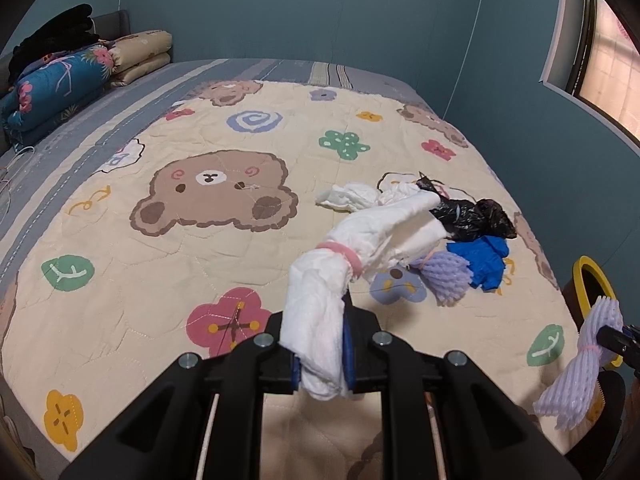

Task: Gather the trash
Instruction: 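Carry the foam net and tissue over the yellow bin with both tools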

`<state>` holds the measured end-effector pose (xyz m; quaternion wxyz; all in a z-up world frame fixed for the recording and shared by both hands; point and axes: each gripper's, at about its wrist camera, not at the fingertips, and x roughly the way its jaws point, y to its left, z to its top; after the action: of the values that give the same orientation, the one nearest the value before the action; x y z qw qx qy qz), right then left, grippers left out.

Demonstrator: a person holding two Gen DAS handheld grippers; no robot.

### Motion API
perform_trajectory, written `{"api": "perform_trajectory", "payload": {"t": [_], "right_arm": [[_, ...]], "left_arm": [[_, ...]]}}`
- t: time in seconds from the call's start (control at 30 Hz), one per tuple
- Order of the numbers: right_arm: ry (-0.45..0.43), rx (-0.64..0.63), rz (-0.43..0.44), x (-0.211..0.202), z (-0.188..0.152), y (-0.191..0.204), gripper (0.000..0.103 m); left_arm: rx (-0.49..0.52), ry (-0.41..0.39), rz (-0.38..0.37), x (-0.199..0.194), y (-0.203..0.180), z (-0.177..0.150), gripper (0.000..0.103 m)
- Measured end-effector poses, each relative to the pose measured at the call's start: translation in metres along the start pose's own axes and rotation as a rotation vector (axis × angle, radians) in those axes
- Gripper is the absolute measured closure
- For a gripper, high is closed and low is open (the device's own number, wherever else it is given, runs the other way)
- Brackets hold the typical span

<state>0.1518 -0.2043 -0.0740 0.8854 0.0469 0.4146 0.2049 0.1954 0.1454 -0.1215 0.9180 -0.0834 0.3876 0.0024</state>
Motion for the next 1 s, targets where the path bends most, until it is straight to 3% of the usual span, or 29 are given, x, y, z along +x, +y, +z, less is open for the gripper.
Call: {"api": "perform_trajectory", "payload": {"t": [0.4,1.0], "right_arm": [[-0.046,0.031,0.001,-0.032,-0.004,-0.017,0.081],[-0.17,0.112,-0.065,-0.086,0.001,-0.071,0.081]], "left_arm": [[0.044,-0.021,-0.034,-0.018,-0.033,0.004,0.089],[0.131,-0.053,-0.13,-0.029,-0.112,0.018,0.089]]}}
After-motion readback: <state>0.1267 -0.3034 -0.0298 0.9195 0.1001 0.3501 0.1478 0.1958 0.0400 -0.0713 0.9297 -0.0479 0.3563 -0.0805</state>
